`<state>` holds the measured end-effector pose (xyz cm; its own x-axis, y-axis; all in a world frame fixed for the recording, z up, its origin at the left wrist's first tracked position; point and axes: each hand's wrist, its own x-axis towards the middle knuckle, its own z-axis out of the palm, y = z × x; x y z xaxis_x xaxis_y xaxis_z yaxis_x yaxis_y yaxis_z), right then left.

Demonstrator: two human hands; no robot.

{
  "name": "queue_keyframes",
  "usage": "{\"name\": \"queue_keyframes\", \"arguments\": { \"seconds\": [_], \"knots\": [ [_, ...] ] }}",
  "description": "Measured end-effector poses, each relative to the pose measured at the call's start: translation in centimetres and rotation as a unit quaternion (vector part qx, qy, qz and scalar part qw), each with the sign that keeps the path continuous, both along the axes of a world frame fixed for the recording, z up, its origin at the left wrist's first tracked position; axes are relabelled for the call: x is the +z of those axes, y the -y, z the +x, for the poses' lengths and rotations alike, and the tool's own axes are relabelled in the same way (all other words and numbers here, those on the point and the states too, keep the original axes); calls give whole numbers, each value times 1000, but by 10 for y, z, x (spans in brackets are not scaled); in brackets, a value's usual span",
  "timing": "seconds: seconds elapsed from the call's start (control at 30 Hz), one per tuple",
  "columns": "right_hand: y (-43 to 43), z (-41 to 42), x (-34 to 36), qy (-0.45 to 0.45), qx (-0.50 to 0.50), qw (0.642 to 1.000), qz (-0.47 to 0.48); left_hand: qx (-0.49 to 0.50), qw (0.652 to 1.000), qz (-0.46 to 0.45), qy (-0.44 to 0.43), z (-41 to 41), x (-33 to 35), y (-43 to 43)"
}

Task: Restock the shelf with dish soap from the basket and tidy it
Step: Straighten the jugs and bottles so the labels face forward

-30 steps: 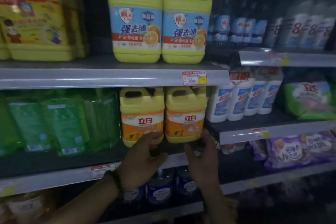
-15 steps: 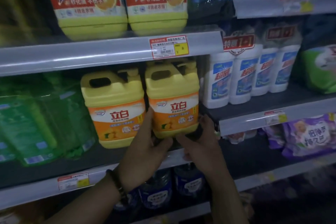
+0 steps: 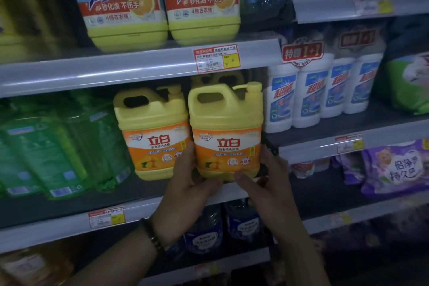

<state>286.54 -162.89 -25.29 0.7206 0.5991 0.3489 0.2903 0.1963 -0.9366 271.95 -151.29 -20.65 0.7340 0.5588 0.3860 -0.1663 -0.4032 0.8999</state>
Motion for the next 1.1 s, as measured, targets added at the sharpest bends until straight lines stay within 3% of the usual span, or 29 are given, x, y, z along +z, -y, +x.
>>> {"name": "queue_keyframes", "arguments": {
  "seconds": [0.07, 0.3, 0.4, 0.73, 0.93, 1.1],
  "knots": [
    [-2, -2, 0, -3, 25, 1000, -9, 8, 1000, 8, -2, 2, -2, -2],
    [-2, -8, -3, -50, 65, 992, 93, -21, 999, -38, 13, 4, -3, 11],
    [-2, -7, -11, -33, 42, 994, 100, -3, 997, -70, 32, 8, -8, 21],
    [8, -44, -6, 62, -55, 980, 179, 53, 990, -47, 125, 1, 31, 37],
    [23, -63, 1, 112, -11, 981, 159, 100, 979, -107, 142, -10, 27, 36],
    [27, -73, 6, 23, 60, 981, 181, 119, 975, -129, 137, -21, 25, 33]
  ]
}}
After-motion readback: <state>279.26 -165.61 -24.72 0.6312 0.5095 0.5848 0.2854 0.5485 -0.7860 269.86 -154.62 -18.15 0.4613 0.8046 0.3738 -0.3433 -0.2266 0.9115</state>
